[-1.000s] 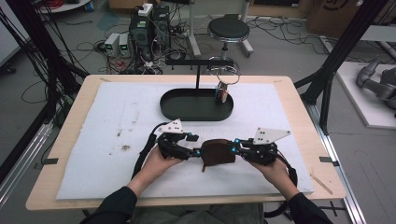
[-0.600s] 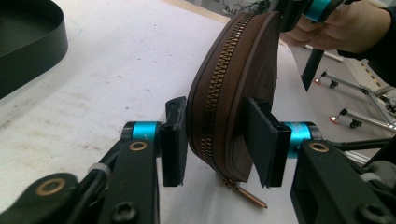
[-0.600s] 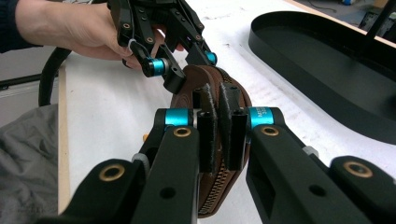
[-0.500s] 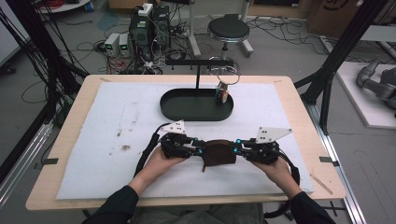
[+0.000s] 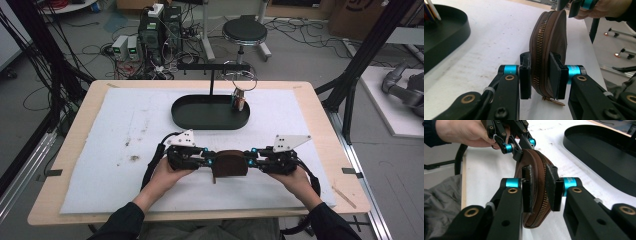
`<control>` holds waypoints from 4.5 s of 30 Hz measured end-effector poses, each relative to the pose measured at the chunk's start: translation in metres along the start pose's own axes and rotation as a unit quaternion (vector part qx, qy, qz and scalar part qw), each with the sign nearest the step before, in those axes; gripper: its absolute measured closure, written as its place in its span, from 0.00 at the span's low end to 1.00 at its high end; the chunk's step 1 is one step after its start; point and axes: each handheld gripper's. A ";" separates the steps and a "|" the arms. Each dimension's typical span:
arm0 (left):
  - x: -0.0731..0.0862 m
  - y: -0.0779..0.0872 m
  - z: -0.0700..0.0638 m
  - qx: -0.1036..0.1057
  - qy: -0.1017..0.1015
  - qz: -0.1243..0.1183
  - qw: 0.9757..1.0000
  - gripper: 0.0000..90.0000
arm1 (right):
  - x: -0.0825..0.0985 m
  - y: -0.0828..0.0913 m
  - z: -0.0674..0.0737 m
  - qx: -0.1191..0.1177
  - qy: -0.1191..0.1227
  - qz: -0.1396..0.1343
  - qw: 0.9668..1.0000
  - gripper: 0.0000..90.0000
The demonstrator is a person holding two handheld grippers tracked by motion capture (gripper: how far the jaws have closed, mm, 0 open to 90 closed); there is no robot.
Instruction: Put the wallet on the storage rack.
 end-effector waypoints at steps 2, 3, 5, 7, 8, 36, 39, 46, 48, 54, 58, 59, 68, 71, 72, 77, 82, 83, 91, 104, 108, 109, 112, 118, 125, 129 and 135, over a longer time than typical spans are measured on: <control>-0.001 0.005 -0.002 -0.008 -0.006 -0.002 1.000 0.81 | 0.000 -0.001 -0.002 -0.002 -0.002 -0.001 1.000 0.79; -0.002 0.007 -0.003 -0.016 -0.009 0.000 1.000 0.81 | 0.000 -0.001 -0.002 -0.004 -0.005 -0.002 1.000 0.78; -0.004 0.011 -0.006 -0.030 -0.019 0.005 0.999 0.81 | -0.001 0.000 -0.004 -0.004 -0.012 -0.012 1.000 0.69; -0.006 0.017 -0.008 -0.037 -0.026 0.009 0.999 0.81 | -0.004 0.000 -0.007 -0.008 -0.026 -0.017 0.999 0.62; -0.007 0.019 -0.010 -0.043 -0.029 0.011 0.999 0.81 | -0.006 -0.001 -0.008 -0.007 -0.027 -0.015 0.999 0.59; -0.016 0.053 -0.016 -0.031 -0.014 -0.038 0.999 0.50 | -0.031 -0.031 -0.007 -0.078 -0.008 -0.021 0.997 0.78; -0.015 0.053 -0.014 -0.010 -0.011 -0.054 0.998 0.48 | -0.033 -0.024 -0.008 -0.090 -0.013 -0.047 0.995 0.78; -0.016 0.053 -0.014 0.030 -0.002 -0.095 0.995 0.52 | -0.034 -0.024 -0.006 -0.099 -0.003 -0.059 0.993 0.78; -0.016 0.053 -0.014 0.031 -0.007 -0.093 0.995 0.57 | -0.035 -0.024 -0.005 -0.101 -0.005 -0.058 0.993 0.78; -0.011 0.054 -0.012 0.031 -0.003 -0.104 0.994 0.71 | -0.036 -0.026 -0.003 -0.099 -0.003 -0.056 0.993 0.78; -0.012 0.054 -0.013 0.029 -0.004 -0.105 0.994 0.70 | -0.035 -0.026 -0.004 -0.102 -0.003 -0.056 0.993 0.78; -0.012 0.054 -0.013 0.029 -0.002 -0.106 0.994 0.69 | -0.035 -0.026 -0.004 -0.102 -0.002 -0.056 0.993 0.78; -0.013 0.047 -0.012 0.037 0.001 -0.090 0.995 0.64 | -0.036 -0.024 -0.004 -0.102 0.001 -0.064 0.993 0.78; -0.012 0.048 -0.012 0.041 0.001 -0.096 0.995 0.68 | -0.036 -0.024 -0.005 -0.101 0.000 -0.064 0.993 0.78; -0.012 0.048 -0.012 0.041 0.000 -0.096 0.995 0.69 | -0.036 -0.023 -0.005 -0.102 -0.001 -0.064 0.993 0.78; -0.013 0.048 -0.013 0.037 -0.006 -0.095 0.995 0.73 | -0.035 -0.025 -0.005 -0.093 -0.006 -0.060 0.994 0.70; -0.013 0.050 -0.011 0.025 -0.009 -0.100 0.995 0.75 | -0.034 -0.023 -0.007 -0.062 -0.010 -0.058 0.996 0.55; -0.013 0.053 -0.009 0.016 -0.009 -0.101 0.995 0.75 | -0.034 -0.020 -0.010 -0.038 -0.011 -0.060 0.997 0.52; -0.019 0.066 -0.003 -0.015 -0.011 -0.111 0.994 0.75 | -0.030 -0.005 -0.021 0.093 -0.029 -0.054 0.994 0.48; -0.028 0.073 0.011 -0.085 -0.004 -0.129 0.988 0.75 | -0.017 0.011 -0.035 0.224 -0.070 -0.040 0.971 0.47; -0.031 0.070 0.015 -0.104 0.002 -0.130 0.986 0.75 | -0.015 0.014 -0.038 0.231 -0.077 -0.040 0.969 0.47; -0.032 0.068 0.019 -0.114 0.009 -0.130 0.985 0.75 | -0.015 0.014 -0.039 0.234 -0.077 -0.039 0.968 0.47; -0.035 0.065 0.024 -0.133 0.012 -0.127 0.983 0.75 | -0.014 0.014 -0.040 0.232 -0.081 -0.036 0.969 0.47; -0.039 0.058 0.031 -0.151 0.018 -0.125 0.980 0.75 | -0.012 0.011 -0.042 0.229 -0.082 -0.026 0.970 0.49; -0.040 0.053 0.045 -0.185 0.020 -0.129 0.974 0.75 | -0.012 0.010 -0.043 0.236 -0.082 -0.023 0.968 0.48; -0.041 0.049 0.053 -0.198 0.022 -0.124 0.972 0.75 | -0.011 0.010 -0.044 0.237 -0.084 -0.022 0.968 0.48; -0.039 0.043 0.064 -0.221 0.026 -0.124 0.967 0.75 | -0.011 0.009 -0.044 0.238 -0.082 -0.018 0.968 0.49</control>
Point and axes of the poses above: each handheld gripper's, and its own axes: y roughly backward along the jaws, x roughly out of its underside, z roughly to its left, and after that the axes turned 6 degrees about x, right-handed
